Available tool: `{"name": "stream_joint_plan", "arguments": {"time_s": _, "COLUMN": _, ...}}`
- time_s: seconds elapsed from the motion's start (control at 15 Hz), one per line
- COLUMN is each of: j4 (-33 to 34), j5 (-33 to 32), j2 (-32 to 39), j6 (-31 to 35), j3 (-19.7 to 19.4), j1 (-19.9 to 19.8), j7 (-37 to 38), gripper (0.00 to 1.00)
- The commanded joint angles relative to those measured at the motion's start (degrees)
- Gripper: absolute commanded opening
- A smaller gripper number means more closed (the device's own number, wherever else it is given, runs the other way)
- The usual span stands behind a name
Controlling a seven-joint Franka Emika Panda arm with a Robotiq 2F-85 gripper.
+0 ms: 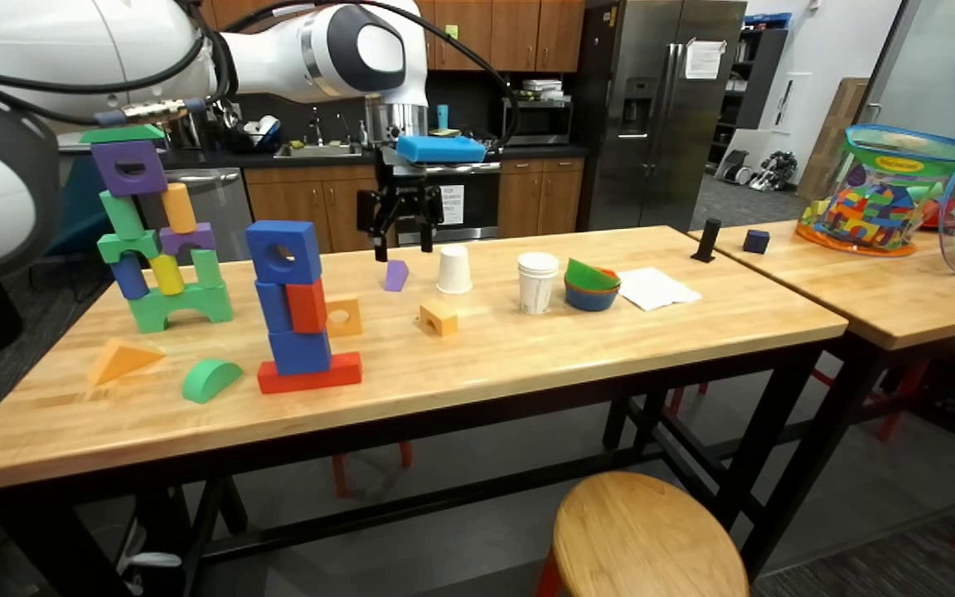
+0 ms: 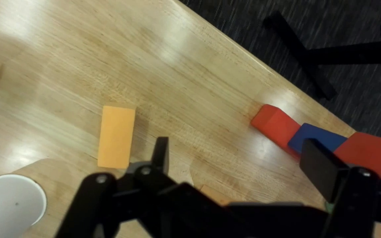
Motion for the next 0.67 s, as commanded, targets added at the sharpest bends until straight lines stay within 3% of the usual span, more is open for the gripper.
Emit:
{"name": "stream_joint_plan", "arguments": {"time_s": 0.0, "j4": 4.29, "j5": -2.02, "j2": 2.16, "j6": -0.52, "j3": -0.09, "j1": 0.16, "j7": -5.67, "gripper": 1.0}}
{"name": "stream_joint_plan", "arguments": {"time_s": 0.6, "j4": 6.95, "j5": 8.16, "j2": 3.6, "j6": -0.03, "j3": 2.83, "j1": -3.69, "j7": -3.74, "gripper": 1.0}}
